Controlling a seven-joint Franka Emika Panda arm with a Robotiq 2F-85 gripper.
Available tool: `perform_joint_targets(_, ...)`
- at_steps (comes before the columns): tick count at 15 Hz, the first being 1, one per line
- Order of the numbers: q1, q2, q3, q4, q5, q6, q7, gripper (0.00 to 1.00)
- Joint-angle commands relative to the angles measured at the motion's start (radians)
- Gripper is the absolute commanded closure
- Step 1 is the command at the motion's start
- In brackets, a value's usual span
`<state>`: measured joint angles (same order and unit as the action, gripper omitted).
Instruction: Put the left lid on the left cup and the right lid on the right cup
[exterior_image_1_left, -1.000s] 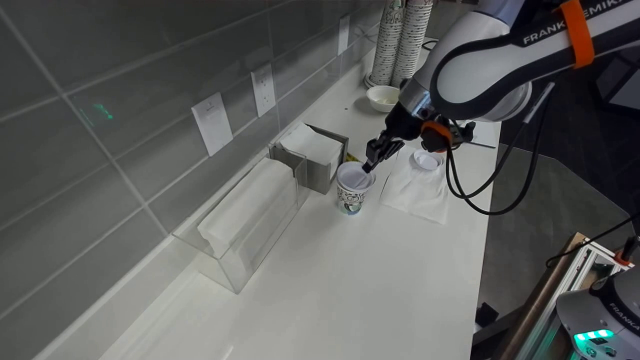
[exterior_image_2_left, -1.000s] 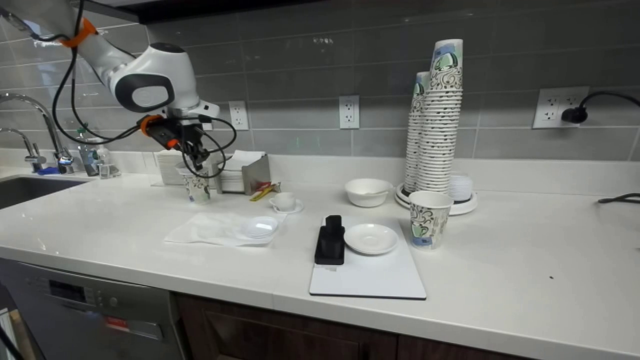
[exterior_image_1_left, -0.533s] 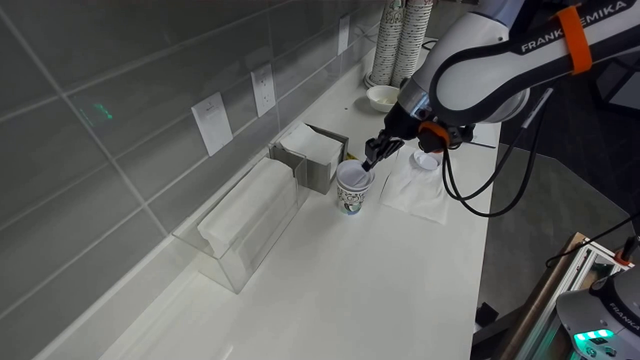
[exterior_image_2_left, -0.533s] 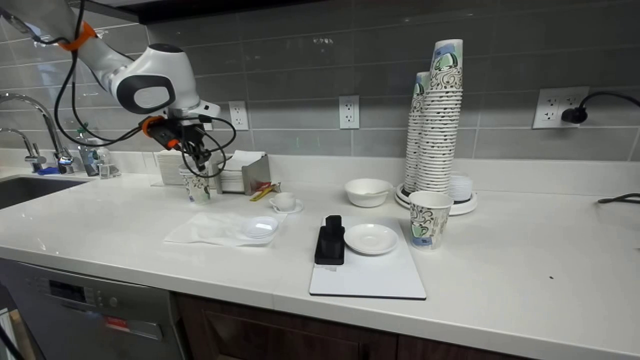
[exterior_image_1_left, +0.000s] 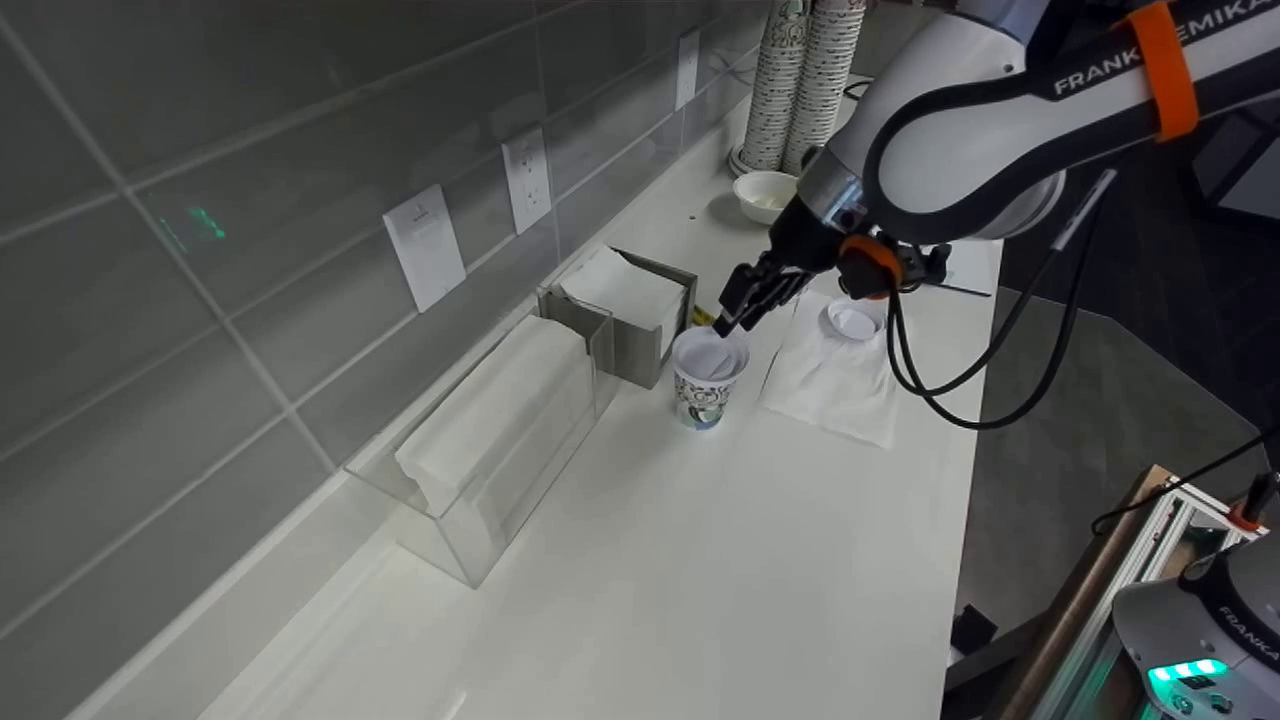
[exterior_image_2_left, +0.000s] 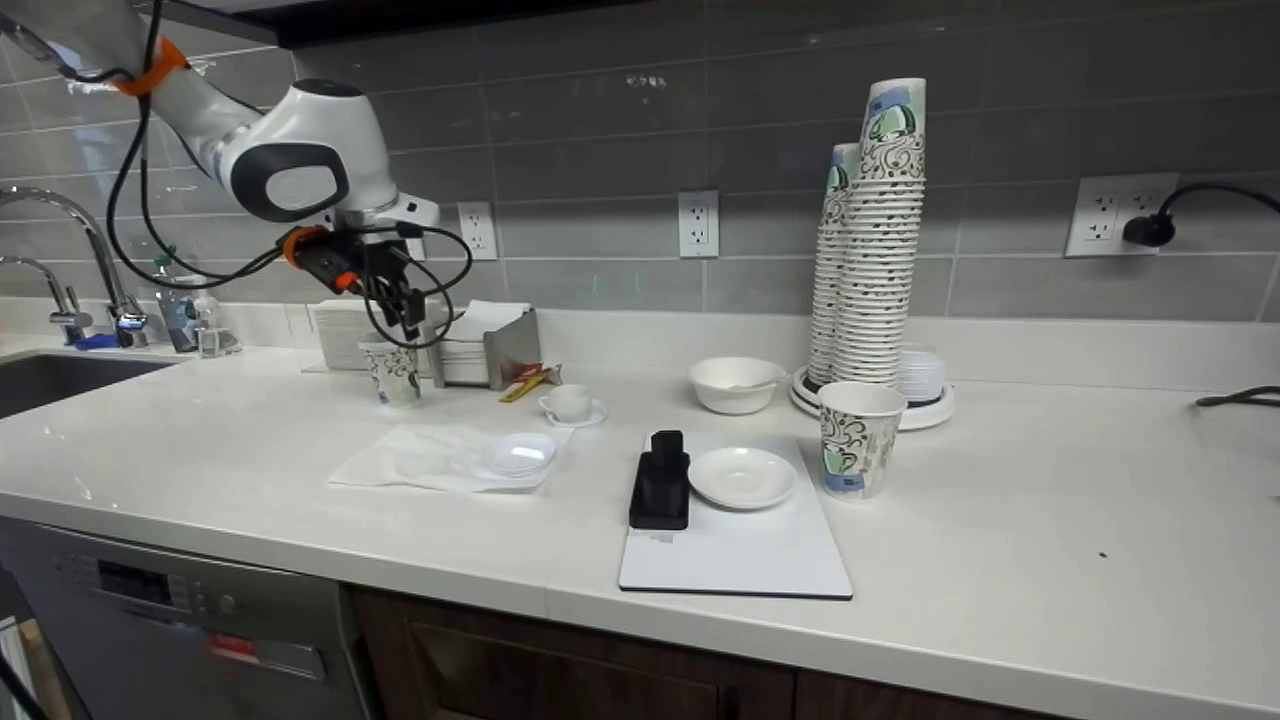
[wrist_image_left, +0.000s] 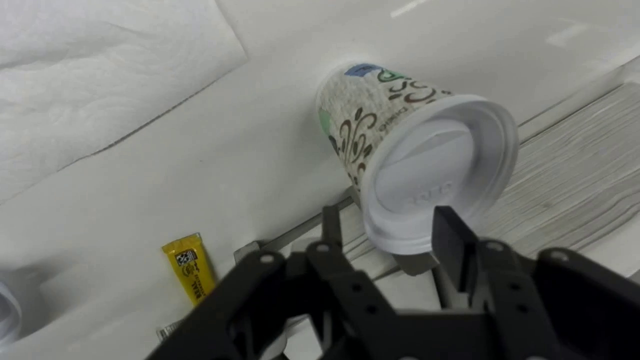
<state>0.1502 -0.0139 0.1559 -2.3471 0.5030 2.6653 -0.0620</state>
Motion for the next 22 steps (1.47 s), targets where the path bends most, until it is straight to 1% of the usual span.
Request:
perform_joint_targets(1,-0.021,-0.107,-0.032,-0.040,-0.037,-0.071,-0.073,0.17)
perform_joint_targets(2,-0.025,-0.135,-0.052,-0.051,-0.009,-0.099,-0.139,0.11)
perform_joint_targets(3,-0.035,-0.162,-0.075,-0.071,-0.026,-0.116,-0.169,0.03)
perform_joint_targets(4,-0.052,-0.189,-0.101,-0.095,-0.058,-0.131,-0.198,0.01)
perform_joint_targets(7,-0.090,-0.232,-0.194,-0.154,-0.089,-0.129,-0.340,0.00)
perform_joint_targets(10,-0.129,-0.233,-0.280,-0.208,-0.120,-0.116,-0.449,0.00)
perform_joint_targets(13,-0.167,-0.212,-0.337,-0.241,-0.181,-0.085,-0.528,0.00)
perform_joint_targets(16,-0.187,-0.183,-0.375,-0.254,-0.200,-0.052,-0.583,0.00)
perform_joint_targets(18,-0.196,-0.154,-0.386,-0.259,-0.211,-0.024,-0.591,0.00)
perform_joint_targets(22,-0.189,-0.076,-0.394,-0.249,-0.149,0.055,-0.584,0.00)
